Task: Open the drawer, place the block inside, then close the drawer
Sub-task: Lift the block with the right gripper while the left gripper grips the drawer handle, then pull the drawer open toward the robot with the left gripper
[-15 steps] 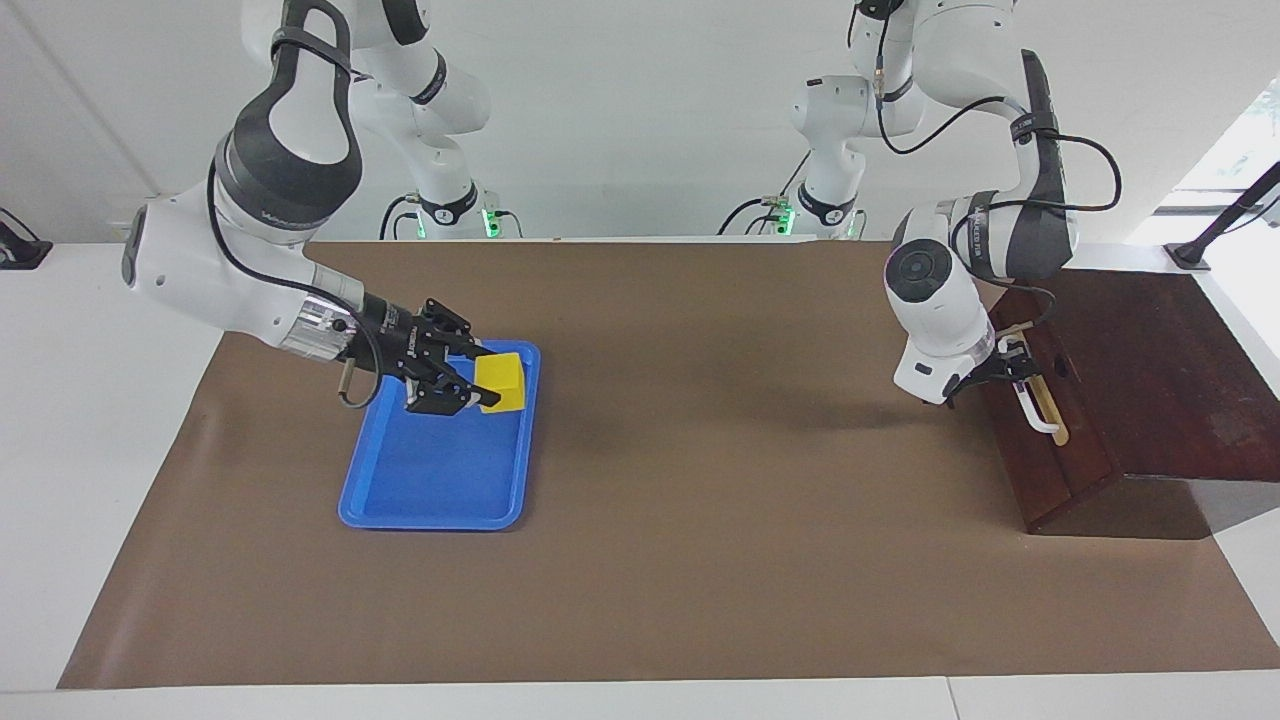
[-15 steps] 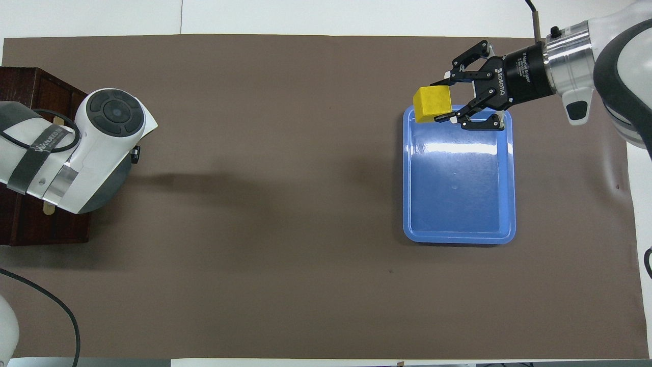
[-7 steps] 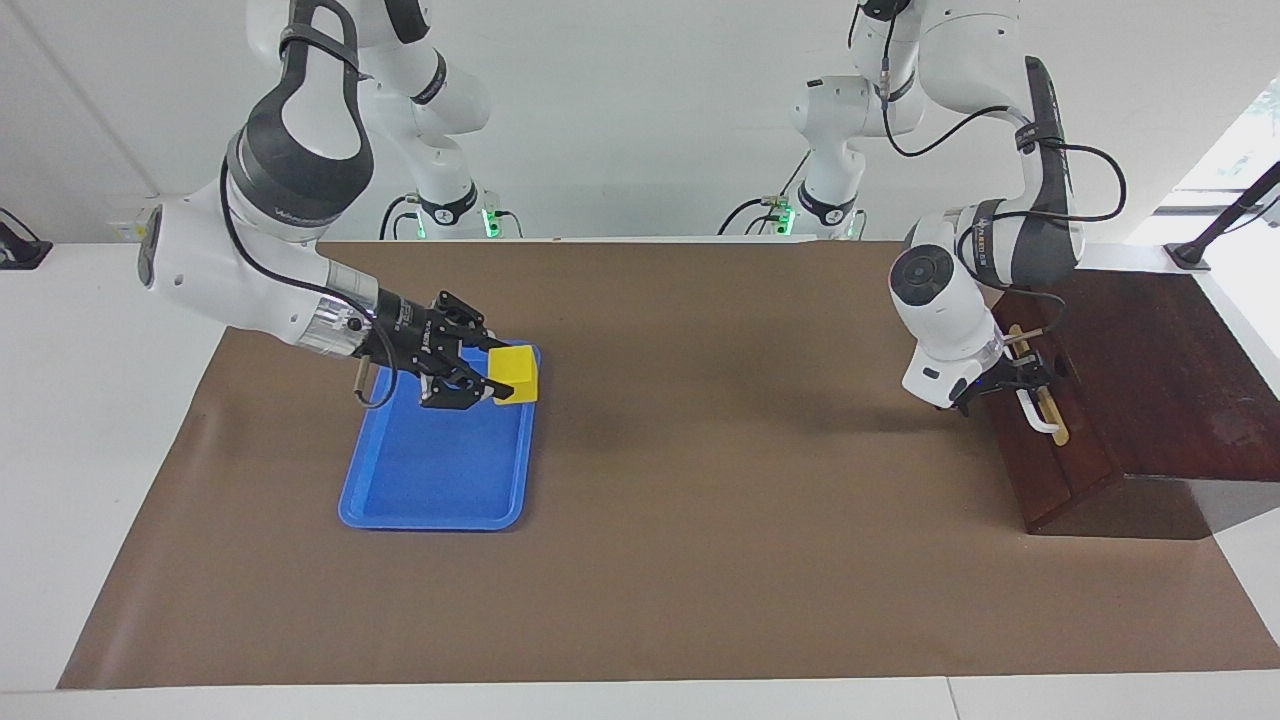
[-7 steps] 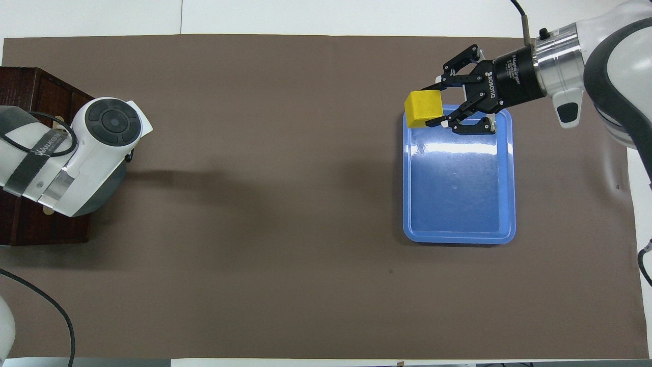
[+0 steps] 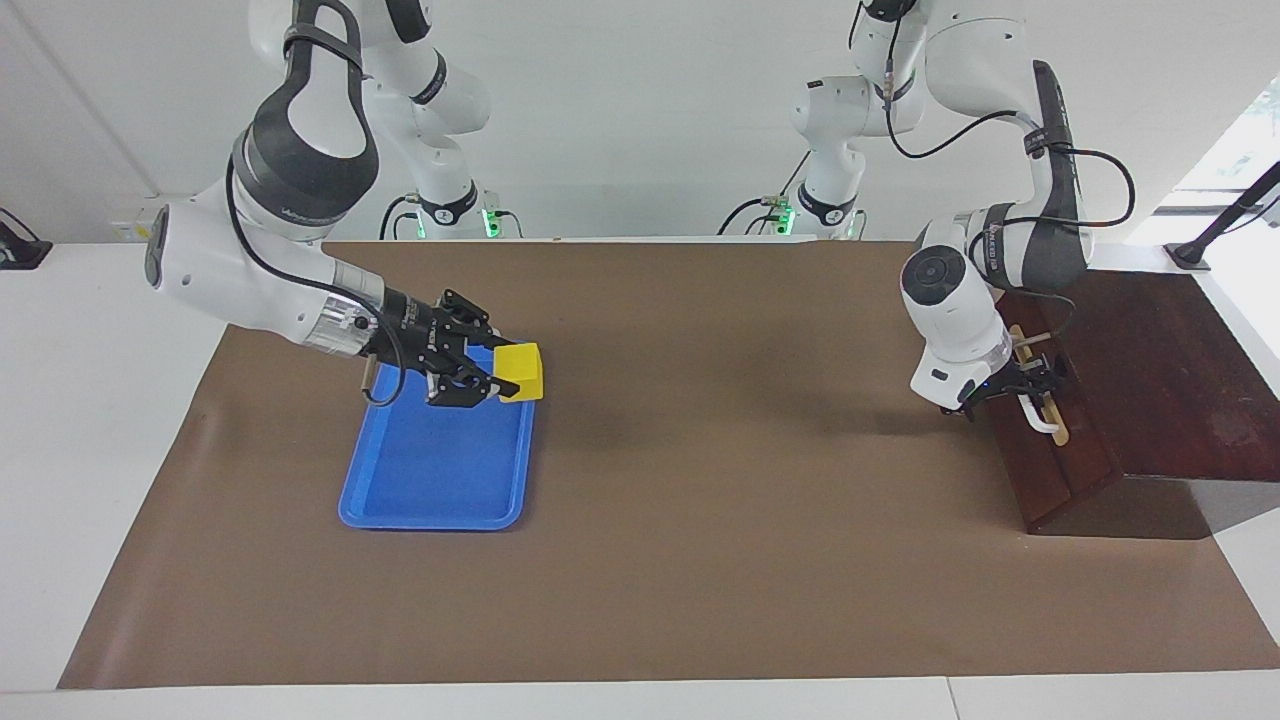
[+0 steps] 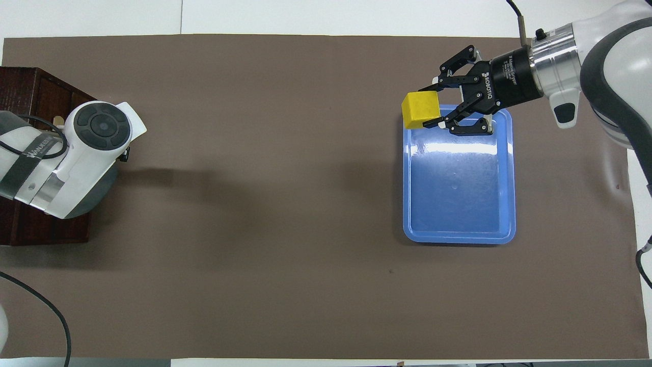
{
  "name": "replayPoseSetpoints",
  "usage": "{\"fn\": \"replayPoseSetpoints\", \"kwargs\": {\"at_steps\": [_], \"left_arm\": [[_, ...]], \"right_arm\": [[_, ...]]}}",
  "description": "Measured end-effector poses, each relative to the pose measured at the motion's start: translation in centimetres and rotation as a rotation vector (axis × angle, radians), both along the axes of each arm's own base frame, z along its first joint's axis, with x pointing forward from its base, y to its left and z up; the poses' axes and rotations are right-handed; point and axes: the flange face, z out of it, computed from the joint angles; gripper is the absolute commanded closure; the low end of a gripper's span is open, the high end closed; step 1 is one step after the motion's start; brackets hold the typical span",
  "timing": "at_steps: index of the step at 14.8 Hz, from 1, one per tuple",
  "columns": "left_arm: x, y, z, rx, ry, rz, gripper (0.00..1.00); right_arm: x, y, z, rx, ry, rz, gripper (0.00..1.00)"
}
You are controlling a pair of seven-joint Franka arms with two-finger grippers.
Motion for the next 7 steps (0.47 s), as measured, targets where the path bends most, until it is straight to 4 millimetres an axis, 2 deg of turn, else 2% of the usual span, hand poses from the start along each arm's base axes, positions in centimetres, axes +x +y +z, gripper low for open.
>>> {"fn": "replayPoseSetpoints", "kwargs": {"at_steps": [4, 7], "left_arm": [[-0.1, 0.3, -0.5, -0.015, -0.005, -0.009, 0.0], [-0.2, 0.3, -0.8, -0.02, -0.005, -0.013, 0.0]], "right_arm": [[-0.2, 1.3, 0.0, 0.0, 0.0, 0.019, 1.0], [-0.3, 1.4, 0.0, 0.0, 0.0, 0.022, 1.0]]}}
